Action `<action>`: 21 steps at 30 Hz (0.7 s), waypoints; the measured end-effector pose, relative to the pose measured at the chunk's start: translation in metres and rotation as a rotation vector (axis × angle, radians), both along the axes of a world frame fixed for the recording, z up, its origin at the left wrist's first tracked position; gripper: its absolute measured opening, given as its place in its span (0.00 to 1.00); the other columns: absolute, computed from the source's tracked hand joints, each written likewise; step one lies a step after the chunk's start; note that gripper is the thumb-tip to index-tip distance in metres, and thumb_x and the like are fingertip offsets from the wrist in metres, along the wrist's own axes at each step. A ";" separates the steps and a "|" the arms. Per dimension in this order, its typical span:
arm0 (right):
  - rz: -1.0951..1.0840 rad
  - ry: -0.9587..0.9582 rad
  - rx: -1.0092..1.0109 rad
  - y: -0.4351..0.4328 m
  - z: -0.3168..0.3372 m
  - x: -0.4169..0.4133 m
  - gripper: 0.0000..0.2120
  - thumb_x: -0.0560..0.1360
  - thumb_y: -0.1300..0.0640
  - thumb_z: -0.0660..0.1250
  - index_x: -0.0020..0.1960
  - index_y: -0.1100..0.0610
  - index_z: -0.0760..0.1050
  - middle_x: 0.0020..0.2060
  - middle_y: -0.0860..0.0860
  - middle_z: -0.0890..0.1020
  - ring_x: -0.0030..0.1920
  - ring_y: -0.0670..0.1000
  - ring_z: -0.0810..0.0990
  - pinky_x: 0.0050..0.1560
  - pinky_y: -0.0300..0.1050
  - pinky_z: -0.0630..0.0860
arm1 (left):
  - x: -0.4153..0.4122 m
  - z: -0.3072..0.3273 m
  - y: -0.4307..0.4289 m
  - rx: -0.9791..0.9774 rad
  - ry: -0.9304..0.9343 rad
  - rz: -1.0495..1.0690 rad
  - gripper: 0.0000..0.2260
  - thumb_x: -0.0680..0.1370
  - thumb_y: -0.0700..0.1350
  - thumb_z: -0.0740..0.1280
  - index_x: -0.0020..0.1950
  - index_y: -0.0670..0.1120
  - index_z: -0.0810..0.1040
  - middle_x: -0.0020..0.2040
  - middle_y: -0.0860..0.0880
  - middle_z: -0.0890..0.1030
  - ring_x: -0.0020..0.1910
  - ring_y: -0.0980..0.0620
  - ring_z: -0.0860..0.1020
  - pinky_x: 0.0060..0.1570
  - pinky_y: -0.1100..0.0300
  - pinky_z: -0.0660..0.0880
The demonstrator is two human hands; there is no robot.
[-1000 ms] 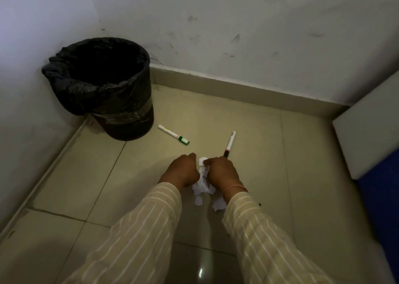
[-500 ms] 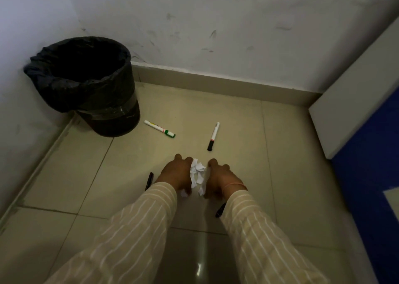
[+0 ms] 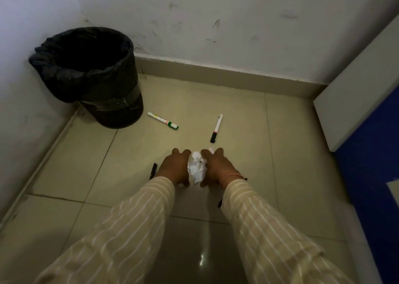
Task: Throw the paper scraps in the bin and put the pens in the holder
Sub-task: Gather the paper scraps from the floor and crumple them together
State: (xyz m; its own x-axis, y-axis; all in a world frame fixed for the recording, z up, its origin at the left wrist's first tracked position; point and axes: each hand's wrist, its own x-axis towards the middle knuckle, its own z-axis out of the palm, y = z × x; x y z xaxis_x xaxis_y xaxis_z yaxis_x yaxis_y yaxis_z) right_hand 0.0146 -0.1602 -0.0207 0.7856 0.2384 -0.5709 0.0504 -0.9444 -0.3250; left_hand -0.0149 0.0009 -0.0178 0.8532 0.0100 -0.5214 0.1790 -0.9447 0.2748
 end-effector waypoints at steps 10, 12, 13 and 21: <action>-0.219 -0.126 0.234 -0.021 -0.001 0.018 0.27 0.64 0.62 0.81 0.62 0.53 0.81 0.61 0.57 0.81 0.59 0.58 0.81 0.51 0.36 0.69 | 0.009 -0.006 0.015 -0.244 -0.114 0.242 0.36 0.64 0.40 0.82 0.71 0.51 0.78 0.66 0.43 0.79 0.62 0.44 0.80 0.55 0.59 0.74; -0.228 -0.104 0.188 -0.031 0.004 0.029 0.32 0.67 0.65 0.77 0.69 0.52 0.75 0.63 0.60 0.75 0.61 0.61 0.79 0.54 0.41 0.73 | 0.014 0.002 0.021 -0.159 -0.049 0.176 0.43 0.62 0.45 0.84 0.76 0.53 0.72 0.68 0.43 0.74 0.63 0.43 0.79 0.58 0.55 0.76; -0.209 -0.085 0.153 -0.031 0.004 0.033 0.34 0.69 0.64 0.75 0.73 0.51 0.71 0.66 0.60 0.72 0.63 0.62 0.78 0.59 0.44 0.75 | 0.016 0.003 0.023 -0.096 -0.001 0.128 0.47 0.61 0.47 0.85 0.78 0.54 0.68 0.69 0.43 0.72 0.64 0.41 0.78 0.60 0.53 0.77; 0.047 -0.058 0.015 0.014 -0.022 0.015 0.34 0.65 0.53 0.79 0.67 0.50 0.68 0.63 0.56 0.69 0.57 0.62 0.79 0.64 0.55 0.78 | 0.004 -0.018 -0.010 -0.103 -0.066 0.060 0.38 0.70 0.44 0.78 0.77 0.48 0.66 0.67 0.40 0.74 0.65 0.39 0.78 0.63 0.51 0.75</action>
State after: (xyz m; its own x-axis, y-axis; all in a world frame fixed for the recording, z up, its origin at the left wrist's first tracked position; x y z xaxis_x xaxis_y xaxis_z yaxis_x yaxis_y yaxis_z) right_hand 0.0294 -0.1458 -0.0422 0.8049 0.2838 -0.5212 0.1135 -0.9356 -0.3342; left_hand -0.0111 -0.0091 -0.0358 0.8853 0.0117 -0.4648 0.2130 -0.8989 0.3830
